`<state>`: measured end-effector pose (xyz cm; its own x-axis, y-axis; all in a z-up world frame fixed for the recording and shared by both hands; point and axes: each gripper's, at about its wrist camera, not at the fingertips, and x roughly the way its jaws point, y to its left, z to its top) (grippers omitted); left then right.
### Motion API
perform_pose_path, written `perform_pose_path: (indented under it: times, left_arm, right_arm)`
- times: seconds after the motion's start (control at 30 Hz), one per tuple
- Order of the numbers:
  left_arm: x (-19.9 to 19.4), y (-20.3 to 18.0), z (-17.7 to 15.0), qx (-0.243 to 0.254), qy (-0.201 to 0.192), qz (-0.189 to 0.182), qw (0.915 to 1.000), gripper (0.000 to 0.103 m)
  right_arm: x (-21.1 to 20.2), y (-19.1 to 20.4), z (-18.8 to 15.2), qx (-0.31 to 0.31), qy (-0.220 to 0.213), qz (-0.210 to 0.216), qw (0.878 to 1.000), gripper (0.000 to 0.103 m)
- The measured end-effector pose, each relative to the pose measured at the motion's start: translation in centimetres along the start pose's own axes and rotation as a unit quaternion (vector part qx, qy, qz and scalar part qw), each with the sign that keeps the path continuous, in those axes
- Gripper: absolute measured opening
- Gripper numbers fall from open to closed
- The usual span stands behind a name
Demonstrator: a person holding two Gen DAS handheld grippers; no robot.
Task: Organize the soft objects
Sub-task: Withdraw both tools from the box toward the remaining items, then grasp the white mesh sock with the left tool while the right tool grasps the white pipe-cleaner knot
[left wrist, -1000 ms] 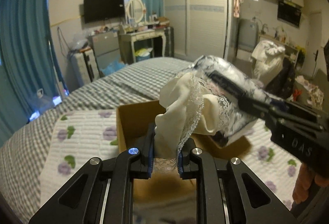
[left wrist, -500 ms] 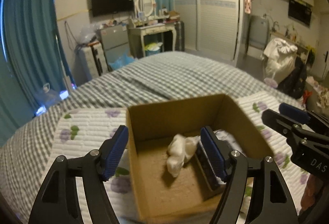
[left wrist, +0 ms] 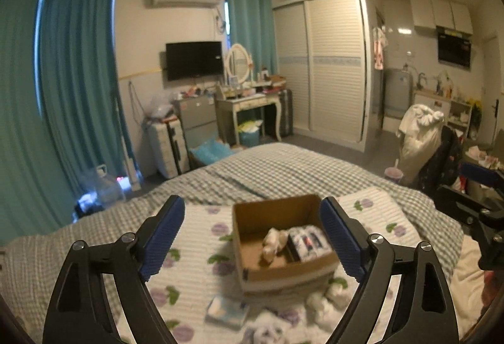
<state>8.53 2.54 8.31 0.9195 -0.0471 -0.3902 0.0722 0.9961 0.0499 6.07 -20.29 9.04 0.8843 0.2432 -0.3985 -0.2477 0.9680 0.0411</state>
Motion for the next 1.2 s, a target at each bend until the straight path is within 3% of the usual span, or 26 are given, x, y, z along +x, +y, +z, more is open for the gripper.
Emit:
perform_pose_path:
  times: [0.23,0.4,0.5,0.8,0.93,1.03,1.1,1.2]
  left_arm:
    - [-0.4,2.8,-6.7,-0.003,0.05,0.02,0.9985,0.089]
    - [2.3,5.2,-13.2,-0.028,0.088,0.041,0.9948,0.089]
    - [3.1,6.4,-16.9,-0.04,0.094,0.063,0.9928,0.089]
    - [6.9,8.2,-21.9,-0.032,0.129,0.065,0.9889,0.089]
    - [7.3,9.1,-23.0,-0.048,0.144,0.054,0.987,0.089]
    - [7.7,9.1,-23.4,-0.049,0.152,0.044,0.9862,0.089]
    - [7.9,8.8,-23.5,-0.044,0.157,0.04,0.9857,0.089]
    - [8.1,8.3,-23.6,-0.038,0.164,0.038,0.985,0.089]
  right_arm:
    - [-0.1,2.5,-7.0,-0.004,0.057,0.018,0.998,0.103]
    - [5.0,4.7,-14.0,0.029,0.123,0.034,0.991,0.103]
    - [7.9,6.3,-16.4,0.033,0.157,0.051,0.986,0.103]
    - [14.2,10.1,-18.3,0.03,0.191,0.068,0.979,0.102]
    - [16.4,11.0,-19.0,0.04,0.212,0.083,0.973,0.089]
    - [17.6,11.6,-19.5,0.044,0.222,0.101,0.969,0.071]
    - [18.0,11.9,-19.5,0.05,0.225,0.121,0.966,0.049]
    - [17.8,12.2,-19.5,0.044,0.222,0.131,0.965,0.04]
